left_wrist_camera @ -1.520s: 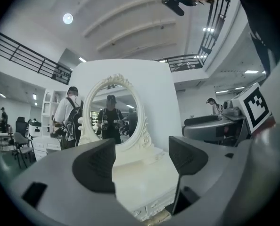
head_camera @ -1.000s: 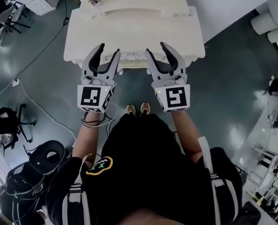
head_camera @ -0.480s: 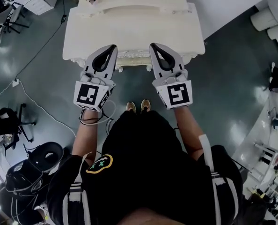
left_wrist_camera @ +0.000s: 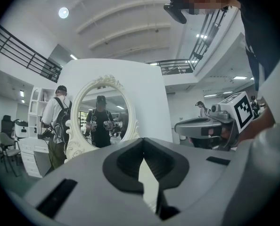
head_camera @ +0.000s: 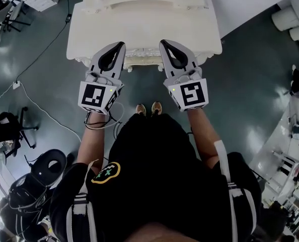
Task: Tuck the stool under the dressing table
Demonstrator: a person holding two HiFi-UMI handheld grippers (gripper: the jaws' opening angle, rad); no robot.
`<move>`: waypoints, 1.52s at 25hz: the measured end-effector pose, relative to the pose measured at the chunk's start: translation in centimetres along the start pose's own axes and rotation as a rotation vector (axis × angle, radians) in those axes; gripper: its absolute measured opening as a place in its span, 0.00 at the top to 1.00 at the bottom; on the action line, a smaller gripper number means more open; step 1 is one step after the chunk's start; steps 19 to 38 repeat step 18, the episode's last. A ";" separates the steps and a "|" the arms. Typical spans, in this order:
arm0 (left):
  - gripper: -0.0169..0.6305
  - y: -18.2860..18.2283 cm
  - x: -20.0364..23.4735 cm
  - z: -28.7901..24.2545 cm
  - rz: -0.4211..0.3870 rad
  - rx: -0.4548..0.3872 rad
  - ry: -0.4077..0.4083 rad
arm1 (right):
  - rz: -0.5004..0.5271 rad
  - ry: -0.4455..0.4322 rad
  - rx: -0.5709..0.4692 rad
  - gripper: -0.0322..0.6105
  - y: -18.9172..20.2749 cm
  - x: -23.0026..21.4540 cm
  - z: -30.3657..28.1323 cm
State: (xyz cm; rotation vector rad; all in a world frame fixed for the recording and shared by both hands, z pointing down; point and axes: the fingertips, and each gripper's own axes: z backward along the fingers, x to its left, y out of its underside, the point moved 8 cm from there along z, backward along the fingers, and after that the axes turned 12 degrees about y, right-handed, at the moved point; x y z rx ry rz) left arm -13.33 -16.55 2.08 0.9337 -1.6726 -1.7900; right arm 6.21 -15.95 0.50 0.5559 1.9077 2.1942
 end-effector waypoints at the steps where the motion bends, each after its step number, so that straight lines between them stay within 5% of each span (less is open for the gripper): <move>1: 0.94 0.0 0.2 -0.1 -0.001 0.001 0.000 | 0.002 -0.001 -0.002 0.92 0.0 0.0 -0.2; 38: 0.94 0.5 1.5 -0.5 0.004 0.002 -0.004 | 0.014 -0.007 0.013 0.92 0.7 0.1 -1.8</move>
